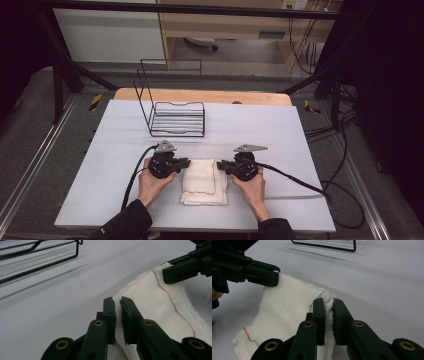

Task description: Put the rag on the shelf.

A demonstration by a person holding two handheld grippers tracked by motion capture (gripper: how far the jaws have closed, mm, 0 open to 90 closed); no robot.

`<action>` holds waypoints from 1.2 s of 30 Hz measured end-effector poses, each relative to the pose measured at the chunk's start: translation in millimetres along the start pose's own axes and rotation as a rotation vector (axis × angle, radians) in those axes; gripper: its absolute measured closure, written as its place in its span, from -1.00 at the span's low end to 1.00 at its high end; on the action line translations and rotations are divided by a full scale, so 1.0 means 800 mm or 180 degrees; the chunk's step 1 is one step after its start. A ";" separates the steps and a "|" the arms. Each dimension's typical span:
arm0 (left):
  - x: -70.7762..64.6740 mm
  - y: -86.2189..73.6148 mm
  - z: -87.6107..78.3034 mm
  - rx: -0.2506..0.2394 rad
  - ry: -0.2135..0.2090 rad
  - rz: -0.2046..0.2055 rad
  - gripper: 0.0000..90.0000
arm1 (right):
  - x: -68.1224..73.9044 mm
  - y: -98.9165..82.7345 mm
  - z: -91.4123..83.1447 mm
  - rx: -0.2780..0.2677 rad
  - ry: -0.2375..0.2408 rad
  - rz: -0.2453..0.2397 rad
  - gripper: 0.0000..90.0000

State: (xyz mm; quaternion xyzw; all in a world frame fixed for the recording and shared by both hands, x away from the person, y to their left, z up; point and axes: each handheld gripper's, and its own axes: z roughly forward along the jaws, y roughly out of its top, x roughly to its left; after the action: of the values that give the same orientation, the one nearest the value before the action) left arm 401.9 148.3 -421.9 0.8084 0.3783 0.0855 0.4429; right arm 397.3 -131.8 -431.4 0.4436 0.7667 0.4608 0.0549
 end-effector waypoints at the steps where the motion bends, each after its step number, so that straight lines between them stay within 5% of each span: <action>1: -0.001 0.001 -0.002 -0.0027 -0.0009 0.0018 0.82 | 0.000 0.001 -0.002 -0.0029 0.0005 -0.0016 0.83; 15: -0.017 0.015 -0.027 -0.0217 -0.0064 0.0168 0.83 | 0.008 0.008 -0.030 -0.0323 0.0113 -0.0103 0.83; 36: -0.034 0.030 -0.054 -0.0458 -0.0031 0.0283 0.84 | 0.028 0.024 -0.064 -0.0664 0.0074 -0.0357 0.83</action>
State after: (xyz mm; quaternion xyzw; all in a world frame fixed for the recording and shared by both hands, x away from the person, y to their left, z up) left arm 375.4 150.1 -372.4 0.7908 0.3327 0.1281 0.4975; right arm 370.3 -145.4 -380.7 0.3865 0.7388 0.5394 0.1177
